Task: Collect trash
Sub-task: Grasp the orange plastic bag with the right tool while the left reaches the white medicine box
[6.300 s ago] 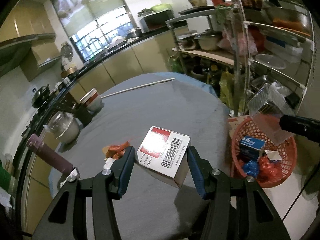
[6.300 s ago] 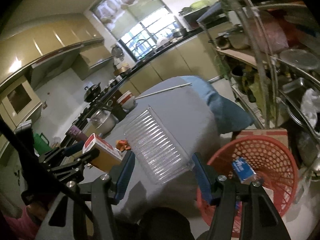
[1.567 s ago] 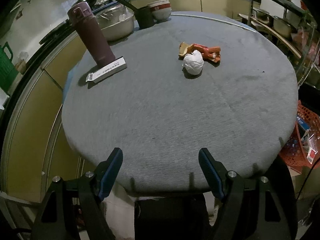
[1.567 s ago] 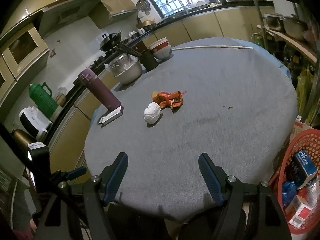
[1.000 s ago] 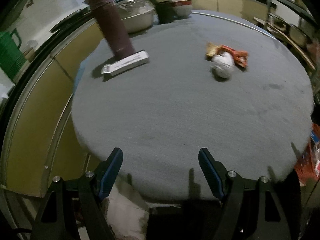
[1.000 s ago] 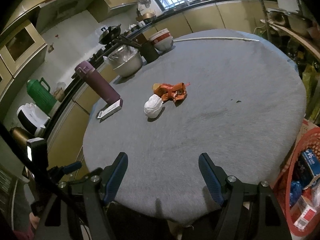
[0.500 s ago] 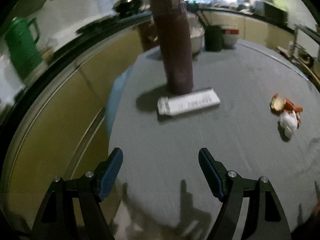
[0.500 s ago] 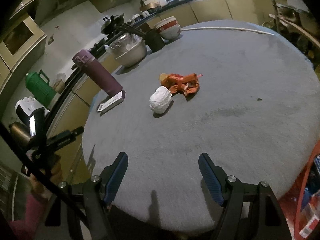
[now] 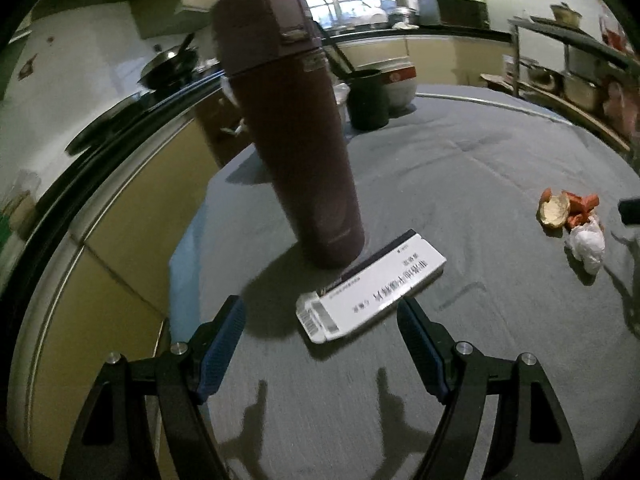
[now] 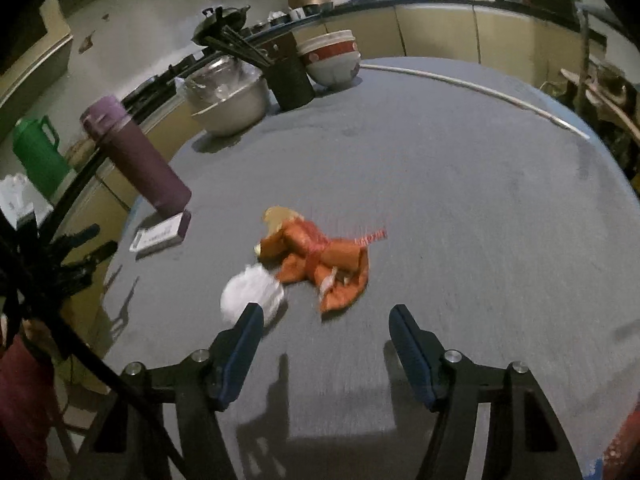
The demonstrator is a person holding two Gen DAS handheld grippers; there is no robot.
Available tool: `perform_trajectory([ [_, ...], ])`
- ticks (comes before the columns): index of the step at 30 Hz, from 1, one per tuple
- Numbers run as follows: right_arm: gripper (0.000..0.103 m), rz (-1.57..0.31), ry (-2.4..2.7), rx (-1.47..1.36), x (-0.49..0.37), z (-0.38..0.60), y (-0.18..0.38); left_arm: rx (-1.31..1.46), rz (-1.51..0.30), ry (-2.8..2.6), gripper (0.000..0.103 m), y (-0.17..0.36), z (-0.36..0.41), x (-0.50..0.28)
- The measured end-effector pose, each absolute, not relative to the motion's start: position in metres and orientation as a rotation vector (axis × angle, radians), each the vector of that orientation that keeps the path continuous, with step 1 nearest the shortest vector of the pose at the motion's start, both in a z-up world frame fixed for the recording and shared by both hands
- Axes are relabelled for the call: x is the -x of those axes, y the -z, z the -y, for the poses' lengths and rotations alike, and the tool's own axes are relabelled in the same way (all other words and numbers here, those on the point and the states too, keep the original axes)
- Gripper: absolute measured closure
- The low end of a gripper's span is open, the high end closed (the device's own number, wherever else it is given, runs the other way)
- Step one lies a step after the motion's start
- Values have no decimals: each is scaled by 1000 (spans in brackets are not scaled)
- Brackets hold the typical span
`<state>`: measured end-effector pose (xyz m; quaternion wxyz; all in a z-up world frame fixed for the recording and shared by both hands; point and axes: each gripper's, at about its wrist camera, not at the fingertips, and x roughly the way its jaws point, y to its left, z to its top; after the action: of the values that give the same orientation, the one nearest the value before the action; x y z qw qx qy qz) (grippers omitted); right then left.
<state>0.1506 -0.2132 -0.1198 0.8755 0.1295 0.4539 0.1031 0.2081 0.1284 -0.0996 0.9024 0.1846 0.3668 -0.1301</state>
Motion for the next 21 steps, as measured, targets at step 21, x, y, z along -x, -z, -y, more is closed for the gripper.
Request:
perform_trajectory([
  [21, 63, -1008, -216, -355, -202, 200, 147, -406, -852, 498, 25, 139, -105, -257],
])
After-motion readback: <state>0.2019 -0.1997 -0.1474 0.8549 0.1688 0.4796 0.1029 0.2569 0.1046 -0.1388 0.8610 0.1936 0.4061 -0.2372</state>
